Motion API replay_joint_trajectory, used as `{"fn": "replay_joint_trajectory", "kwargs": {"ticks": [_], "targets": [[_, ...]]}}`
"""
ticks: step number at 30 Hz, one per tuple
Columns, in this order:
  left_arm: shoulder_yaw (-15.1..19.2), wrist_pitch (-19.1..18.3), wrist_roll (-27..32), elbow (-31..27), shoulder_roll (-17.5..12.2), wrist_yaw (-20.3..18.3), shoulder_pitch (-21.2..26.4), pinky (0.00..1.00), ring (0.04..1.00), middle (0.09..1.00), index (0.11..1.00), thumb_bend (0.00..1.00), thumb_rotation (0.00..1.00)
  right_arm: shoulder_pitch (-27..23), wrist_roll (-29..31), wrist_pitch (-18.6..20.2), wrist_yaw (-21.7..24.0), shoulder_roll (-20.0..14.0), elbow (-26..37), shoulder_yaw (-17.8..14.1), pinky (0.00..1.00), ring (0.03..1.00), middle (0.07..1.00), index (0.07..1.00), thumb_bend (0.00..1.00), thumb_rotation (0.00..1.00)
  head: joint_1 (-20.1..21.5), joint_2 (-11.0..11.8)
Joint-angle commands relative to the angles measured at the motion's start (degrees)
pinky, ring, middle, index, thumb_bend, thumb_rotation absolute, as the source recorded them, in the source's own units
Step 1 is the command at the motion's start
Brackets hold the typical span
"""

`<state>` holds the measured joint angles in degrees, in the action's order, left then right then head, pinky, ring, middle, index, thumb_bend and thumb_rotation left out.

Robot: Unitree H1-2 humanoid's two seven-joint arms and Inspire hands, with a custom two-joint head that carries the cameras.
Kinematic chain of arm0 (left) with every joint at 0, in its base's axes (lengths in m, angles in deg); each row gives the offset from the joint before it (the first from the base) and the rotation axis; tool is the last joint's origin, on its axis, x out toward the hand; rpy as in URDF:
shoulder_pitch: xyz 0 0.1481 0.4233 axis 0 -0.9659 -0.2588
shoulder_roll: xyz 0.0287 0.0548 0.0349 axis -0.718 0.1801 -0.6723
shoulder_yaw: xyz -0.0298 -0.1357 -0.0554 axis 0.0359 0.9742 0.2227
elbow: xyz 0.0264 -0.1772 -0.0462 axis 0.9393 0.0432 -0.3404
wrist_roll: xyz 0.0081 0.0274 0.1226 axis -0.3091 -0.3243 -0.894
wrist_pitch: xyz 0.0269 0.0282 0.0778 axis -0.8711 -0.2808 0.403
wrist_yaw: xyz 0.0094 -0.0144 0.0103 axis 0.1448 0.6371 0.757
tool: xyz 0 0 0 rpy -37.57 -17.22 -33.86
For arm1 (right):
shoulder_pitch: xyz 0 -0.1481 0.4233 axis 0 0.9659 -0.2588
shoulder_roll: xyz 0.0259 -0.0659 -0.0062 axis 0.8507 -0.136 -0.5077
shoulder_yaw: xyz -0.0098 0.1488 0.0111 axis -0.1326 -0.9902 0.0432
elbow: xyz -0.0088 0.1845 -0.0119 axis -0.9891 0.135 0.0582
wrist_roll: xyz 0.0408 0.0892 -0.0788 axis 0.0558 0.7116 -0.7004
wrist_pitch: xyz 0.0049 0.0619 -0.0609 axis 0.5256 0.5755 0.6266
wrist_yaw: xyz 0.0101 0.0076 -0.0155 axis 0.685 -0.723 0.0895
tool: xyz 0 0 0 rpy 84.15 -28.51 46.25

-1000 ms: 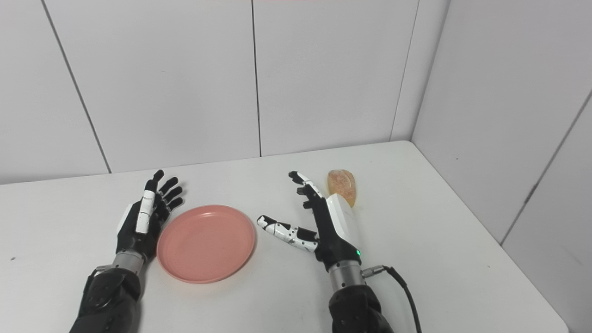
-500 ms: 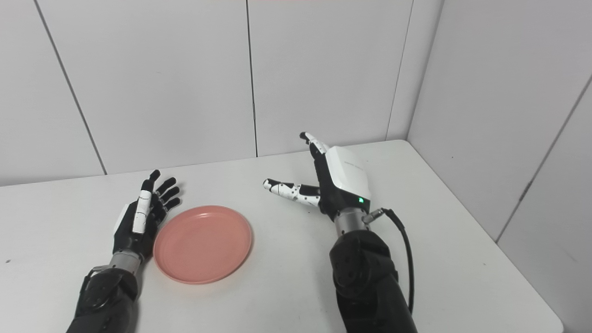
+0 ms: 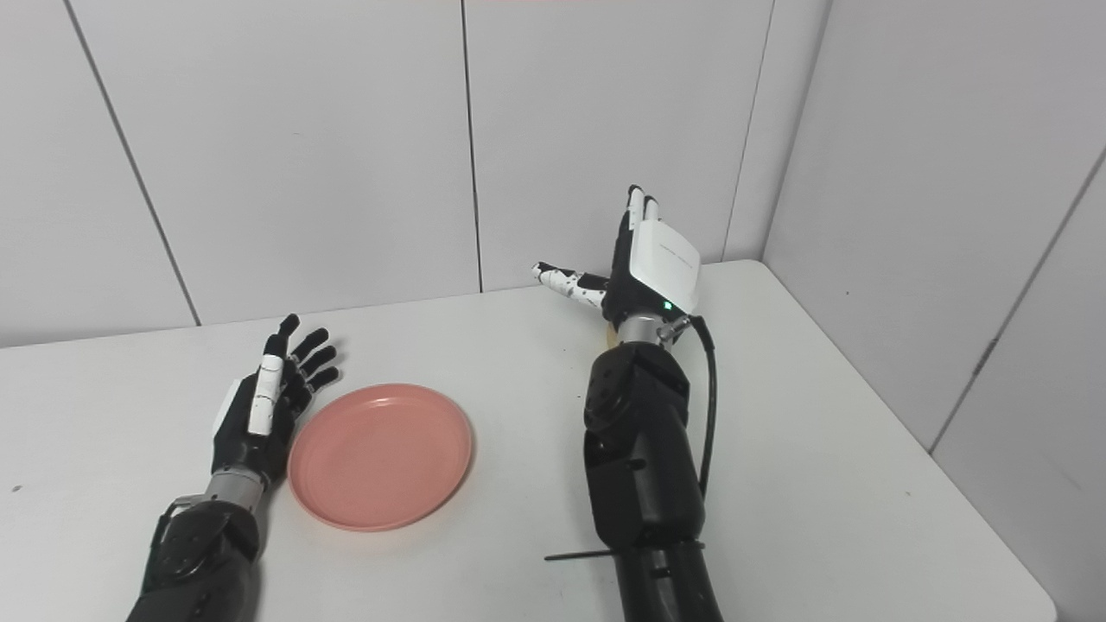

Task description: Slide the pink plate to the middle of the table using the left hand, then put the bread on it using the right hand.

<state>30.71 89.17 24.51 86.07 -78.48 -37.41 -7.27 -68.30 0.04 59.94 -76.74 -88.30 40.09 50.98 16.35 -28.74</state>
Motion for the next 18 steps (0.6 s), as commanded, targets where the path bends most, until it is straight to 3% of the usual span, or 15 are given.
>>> {"fn": "replay_joint_trajectory", "kwargs": {"ticks": [1,4,9,12,18], "targets": [[-0.09,0.7,0.44,3.53,1.3,-1.07,-6.12,0.87,0.892,0.9,0.973,0.81,0.87,-4.3,-0.34,-0.42,-3.0,0.0,-1.04,-1.06,0.75,0.953,1.0,1.0,0.92,0.55,-0.09,-0.06],[-0.01,0.63,0.73,3.38,1.29,-1.44,-6.22,0.87,0.895,0.898,0.972,0.81,0.87,-5.69,-0.28,-0.42,-3.76,-0.03,-4.53,-3.12,0.78,0.961,1.0,1.0,0.92,0.53,-0.09,-0.2],[0.1,0.37,0.84,3.21,1.24,-1.72,-6.32,0.87,0.895,0.899,0.971,0.82,0.86,-7.28,-1.17,-0.41,-2.95,-0.59,-9.29,-5.85,0.62,0.927,1.0,1.0,0.93,0.52,-0.06,-0.37],[0.1,0.33,0.74,3.13,1.25,-1.88,-6.39,0.88,0.898,0.905,0.972,0.82,0.86,-7.58,-2.32,-0.41,-2.05,-0.97,-11.34,-6.72,0.52,0.818,0.942,0.991,0.93,0.53,-0.25,-0.5],[0.04,0.51,0.67,2.79,1.4,-1.89,-6.58,0.87,0.894,0.905,0.976,0.82,0.86,-7.49,-3.37,-0.41,-0.4,-0.74,-13.62,-9.16,0.57,0.828,0.931,0.97,0.94,0.51,-0.56,-0.72]]}}
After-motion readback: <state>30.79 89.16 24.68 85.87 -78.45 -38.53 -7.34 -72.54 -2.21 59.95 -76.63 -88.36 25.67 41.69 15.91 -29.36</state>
